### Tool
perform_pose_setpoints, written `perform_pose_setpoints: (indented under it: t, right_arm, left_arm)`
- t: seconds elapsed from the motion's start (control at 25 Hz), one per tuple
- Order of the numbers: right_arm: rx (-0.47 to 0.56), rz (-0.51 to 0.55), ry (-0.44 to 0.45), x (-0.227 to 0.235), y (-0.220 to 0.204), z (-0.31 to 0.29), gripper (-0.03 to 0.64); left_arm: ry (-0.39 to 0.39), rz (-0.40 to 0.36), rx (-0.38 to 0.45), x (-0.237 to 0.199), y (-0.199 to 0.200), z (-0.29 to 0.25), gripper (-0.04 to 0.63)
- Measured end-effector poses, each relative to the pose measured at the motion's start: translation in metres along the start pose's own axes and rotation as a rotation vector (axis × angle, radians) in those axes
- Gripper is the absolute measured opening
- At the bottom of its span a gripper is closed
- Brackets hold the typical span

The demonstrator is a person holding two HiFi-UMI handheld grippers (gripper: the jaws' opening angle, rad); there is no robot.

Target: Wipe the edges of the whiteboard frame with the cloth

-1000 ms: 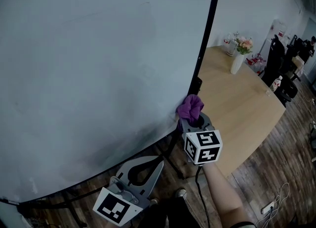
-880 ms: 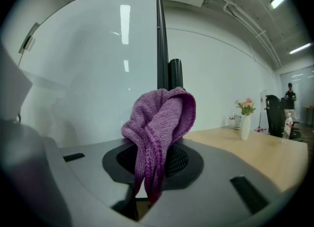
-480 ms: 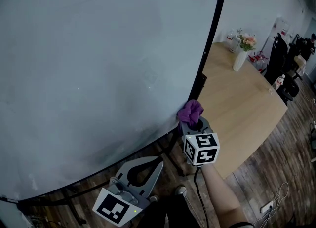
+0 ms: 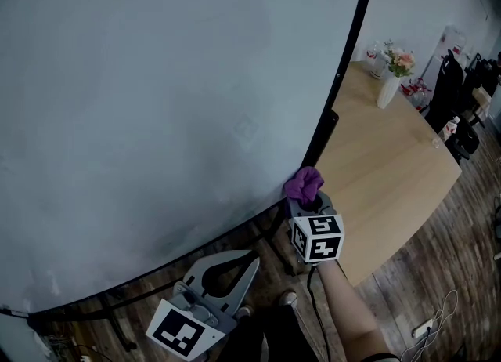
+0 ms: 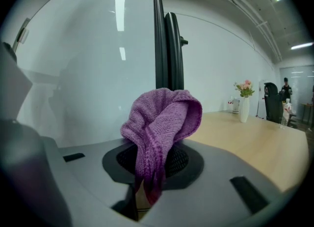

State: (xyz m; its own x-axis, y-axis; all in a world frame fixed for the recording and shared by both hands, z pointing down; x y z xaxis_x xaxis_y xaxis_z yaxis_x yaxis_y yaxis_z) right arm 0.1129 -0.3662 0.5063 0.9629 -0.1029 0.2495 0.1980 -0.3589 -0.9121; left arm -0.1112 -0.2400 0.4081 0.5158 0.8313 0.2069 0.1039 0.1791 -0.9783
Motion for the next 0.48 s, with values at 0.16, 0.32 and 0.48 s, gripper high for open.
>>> perform_pose_setpoints:
  t: [0.16, 0.32, 0.48]
  right_arm:
    - [-0.005, 0.000, -0.004, 0.001, -0.008, -0.004, 0.081]
    - [-0.009, -0.010, -0.004, 0.004, -0.014, -0.006, 0.081]
    - [-0.029, -0.023, -0.009, 0.008, -0.022, -0.009, 0.081]
  left_arm:
    - [0.003, 0.005, -0.011, -0.001, -0.005, 0.001, 0.017]
    - [0.002, 0.018, -0.023, 0.001, -0.011, 0.001, 0.015]
    - [0.001, 0.021, -0.030, 0.003, -0.015, 0.000, 0.017]
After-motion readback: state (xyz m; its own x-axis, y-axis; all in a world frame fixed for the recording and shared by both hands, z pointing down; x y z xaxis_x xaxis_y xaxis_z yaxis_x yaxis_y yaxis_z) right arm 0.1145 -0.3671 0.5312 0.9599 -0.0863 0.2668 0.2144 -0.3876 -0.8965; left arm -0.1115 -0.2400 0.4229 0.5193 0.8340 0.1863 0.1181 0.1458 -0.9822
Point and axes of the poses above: the fingertips, and each gripper's own axes: z backward along the fingers, x to its right, y out of its top, the point moved 9 cm from there along z, backward along the fingers, and after that the axes turned 15 degrees about -z, right-handed, at the moved point
